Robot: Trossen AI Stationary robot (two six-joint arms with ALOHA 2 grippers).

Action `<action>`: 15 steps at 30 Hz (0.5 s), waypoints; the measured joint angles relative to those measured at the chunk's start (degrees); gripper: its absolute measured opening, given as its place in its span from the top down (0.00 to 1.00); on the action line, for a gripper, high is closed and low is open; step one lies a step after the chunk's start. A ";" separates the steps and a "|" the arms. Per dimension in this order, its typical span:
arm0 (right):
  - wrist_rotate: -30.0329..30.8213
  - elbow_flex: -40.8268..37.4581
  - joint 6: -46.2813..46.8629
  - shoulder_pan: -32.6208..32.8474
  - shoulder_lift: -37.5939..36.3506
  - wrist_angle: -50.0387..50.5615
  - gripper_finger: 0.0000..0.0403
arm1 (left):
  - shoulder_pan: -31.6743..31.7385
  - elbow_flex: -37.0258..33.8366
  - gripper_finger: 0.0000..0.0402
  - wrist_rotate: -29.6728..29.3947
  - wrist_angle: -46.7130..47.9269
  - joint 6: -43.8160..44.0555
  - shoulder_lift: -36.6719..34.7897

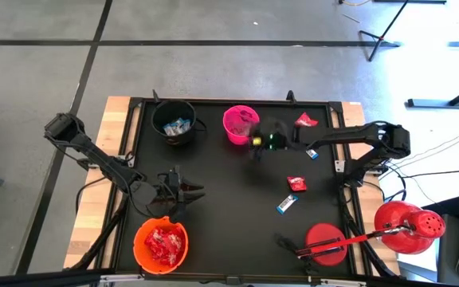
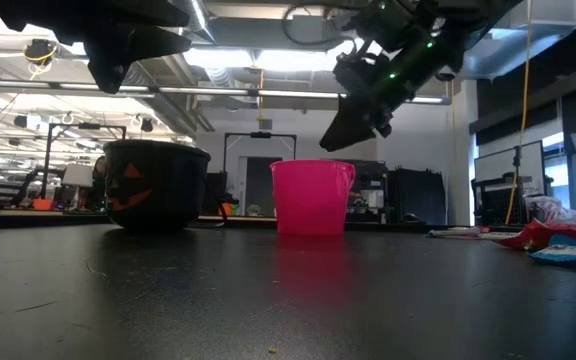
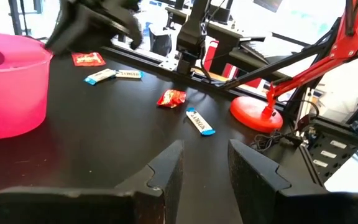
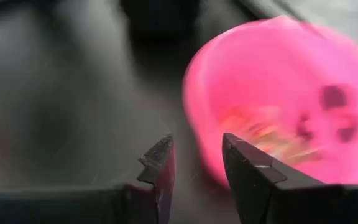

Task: Organize candy in baskets
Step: Put the red candy into the orange bucket

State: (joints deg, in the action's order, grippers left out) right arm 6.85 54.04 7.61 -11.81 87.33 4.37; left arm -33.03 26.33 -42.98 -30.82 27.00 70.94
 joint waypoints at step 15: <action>1.27 -0.02 4.37 23.78 -0.04 28.78 0.73 | -0.01 0.00 0.71 -1.95 4.74 4.32 0.09</action>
State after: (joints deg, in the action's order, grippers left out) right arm 8.11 54.02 11.98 11.97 87.29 33.14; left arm -33.04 26.33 -44.93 -26.08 31.33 71.02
